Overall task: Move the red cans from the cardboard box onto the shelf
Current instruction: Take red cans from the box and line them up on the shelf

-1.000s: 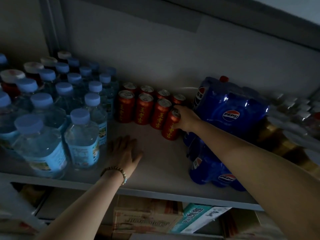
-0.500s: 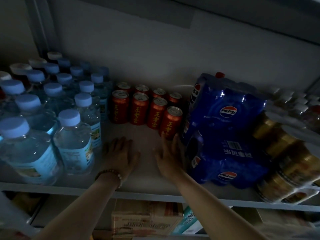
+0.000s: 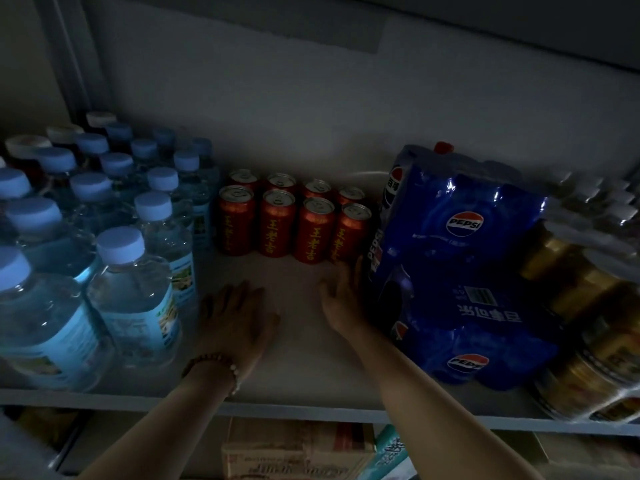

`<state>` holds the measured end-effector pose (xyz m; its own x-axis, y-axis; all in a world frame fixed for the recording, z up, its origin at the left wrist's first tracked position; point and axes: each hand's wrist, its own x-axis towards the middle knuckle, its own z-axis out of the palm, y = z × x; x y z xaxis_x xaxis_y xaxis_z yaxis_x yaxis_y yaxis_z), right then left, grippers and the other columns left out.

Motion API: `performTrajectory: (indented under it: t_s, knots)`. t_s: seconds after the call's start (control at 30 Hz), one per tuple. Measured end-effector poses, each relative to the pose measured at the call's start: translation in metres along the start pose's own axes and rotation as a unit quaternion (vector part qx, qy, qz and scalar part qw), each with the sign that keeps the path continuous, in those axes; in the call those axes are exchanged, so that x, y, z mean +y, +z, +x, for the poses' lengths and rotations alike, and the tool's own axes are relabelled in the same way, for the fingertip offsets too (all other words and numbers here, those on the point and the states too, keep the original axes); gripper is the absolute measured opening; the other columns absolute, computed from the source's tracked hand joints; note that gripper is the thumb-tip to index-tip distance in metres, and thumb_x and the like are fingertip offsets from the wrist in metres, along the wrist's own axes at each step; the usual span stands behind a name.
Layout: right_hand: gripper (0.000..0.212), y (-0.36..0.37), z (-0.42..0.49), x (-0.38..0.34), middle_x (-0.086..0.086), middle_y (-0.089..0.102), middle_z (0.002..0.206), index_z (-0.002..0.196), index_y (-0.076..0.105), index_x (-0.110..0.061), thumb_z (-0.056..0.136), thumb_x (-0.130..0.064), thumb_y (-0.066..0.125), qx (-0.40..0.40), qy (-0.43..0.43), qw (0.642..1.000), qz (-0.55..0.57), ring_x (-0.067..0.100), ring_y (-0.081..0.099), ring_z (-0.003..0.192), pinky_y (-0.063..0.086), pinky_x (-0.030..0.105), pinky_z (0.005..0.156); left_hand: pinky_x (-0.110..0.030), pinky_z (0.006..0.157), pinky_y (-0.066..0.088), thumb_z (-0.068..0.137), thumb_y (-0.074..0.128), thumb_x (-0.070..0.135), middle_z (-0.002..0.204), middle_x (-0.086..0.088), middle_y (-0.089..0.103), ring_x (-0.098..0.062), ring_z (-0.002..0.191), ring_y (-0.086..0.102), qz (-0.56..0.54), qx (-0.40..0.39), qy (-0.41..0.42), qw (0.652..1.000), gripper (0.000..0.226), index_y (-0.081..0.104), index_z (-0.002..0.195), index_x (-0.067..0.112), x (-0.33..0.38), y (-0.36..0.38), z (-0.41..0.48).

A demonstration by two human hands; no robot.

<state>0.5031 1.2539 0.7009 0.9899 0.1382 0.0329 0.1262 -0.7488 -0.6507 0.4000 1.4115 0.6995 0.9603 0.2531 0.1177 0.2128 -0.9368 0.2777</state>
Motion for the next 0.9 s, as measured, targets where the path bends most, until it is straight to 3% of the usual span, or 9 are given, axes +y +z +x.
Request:
performTrajectory:
  t_s: [0.1, 0.2, 0.5, 0.6, 0.7, 0.8, 0.9]
  knots:
    - [0.061, 0.002, -0.005, -0.002, -0.007, -0.005, 0.158, 0.139, 0.019, -0.049, 0.083, -0.049, 0.043, 0.046, -0.052, 0.998, 0.008, 0.026, 0.009, 0.146, 0.02, 0.053, 0.115, -0.042, 0.116, 0.006, 0.065, -0.006, 0.065, 0.154, 0.002, 0.02, -0.021, 0.142, 0.013, -0.016, 0.004, 0.002, 1.0, 0.092, 0.027, 0.144, 0.029, 0.001, -0.002, -0.001]
    - [0.071, 0.003, -0.009, 0.001, -0.001, -0.024, 0.156, 0.142, 0.005, -0.057, 0.09, -0.044, 0.052, 0.022, -0.091, 0.995, -0.018, 0.028, -0.012, 0.146, 0.008, 0.053, 0.118, -0.043, 0.116, 0.006, 0.066, -0.005, 0.066, 0.153, 0.001, 0.023, -0.023, 0.141, 0.015, -0.018, 0.011, 0.0, 1.0, 0.093, 0.03, 0.143, 0.028, 0.003, -0.004, -0.001]
    - [0.065, -0.001, 0.003, -0.003, -0.001, -0.038, 0.151, 0.142, 0.003, -0.056, 0.092, -0.052, 0.044, -0.026, -0.047, 0.998, -0.039, 0.029, -0.021, 0.144, 0.006, 0.057, 0.117, -0.041, 0.116, 0.005, 0.062, -0.009, 0.066, 0.153, 0.005, 0.019, -0.019, 0.141, 0.011, -0.007, -0.007, -0.004, 1.0, 0.094, 0.024, 0.143, 0.032, 0.004, -0.007, -0.002]
    - [0.062, -0.009, -0.02, -0.011, -0.004, -0.035, 0.152, 0.143, 0.002, -0.055, 0.092, -0.059, 0.036, -0.028, -0.054, 0.996, -0.058, 0.027, -0.022, 0.144, 0.001, 0.057, 0.117, -0.041, 0.116, 0.005, 0.062, -0.007, 0.067, 0.154, 0.004, 0.018, -0.02, 0.142, 0.011, -0.022, -0.032, -0.001, 0.999, 0.095, 0.023, 0.144, 0.03, 0.004, -0.011, -0.004]
    - [0.061, -0.022, -0.068, -0.021, -0.015, -0.033, 0.151, 0.144, -0.003, -0.053, 0.093, -0.061, 0.029, -0.048, -0.091, 0.992, -0.074, 0.017, -0.023, 0.143, -0.002, 0.047, 0.119, -0.037, 0.116, 0.014, 0.086, 0.022, 0.063, 0.151, -0.001, 0.026, -0.02, 0.139, 0.021, -0.105, -0.044, -0.009, 0.993, 0.07, 0.025, 0.144, 0.024, 0.009, -0.028, -0.011]
    - [0.06, -0.031, -0.12, -0.025, -0.021, -0.024, 0.153, 0.144, 0.0, -0.053, 0.094, -0.058, 0.033, -0.053, -0.139, 0.986, -0.076, 0.011, -0.01, 0.146, 0.011, 0.039, 0.118, -0.033, 0.108, 0.03, 0.092, 0.032, 0.055, 0.144, 0.001, 0.035, -0.018, 0.131, 0.035, -0.128, -0.006, 0.024, 0.991, 0.058, 0.032, 0.14, 0.023, 0.012, -0.049, -0.038]
    - [0.06, -0.028, -0.167, -0.019, -0.017, -0.01, 0.158, 0.146, 0.004, -0.047, 0.094, -0.056, 0.033, 0.015, -0.195, 0.976, -0.092, 0.01, -0.006, 0.147, 0.005, 0.035, 0.119, -0.037, 0.106, 0.034, 0.086, 0.025, 0.058, 0.14, 0.003, 0.041, -0.018, 0.13, 0.037, -0.103, 0.073, 0.124, 0.984, 0.062, 0.038, 0.136, 0.024, -0.002, -0.059, -0.092]
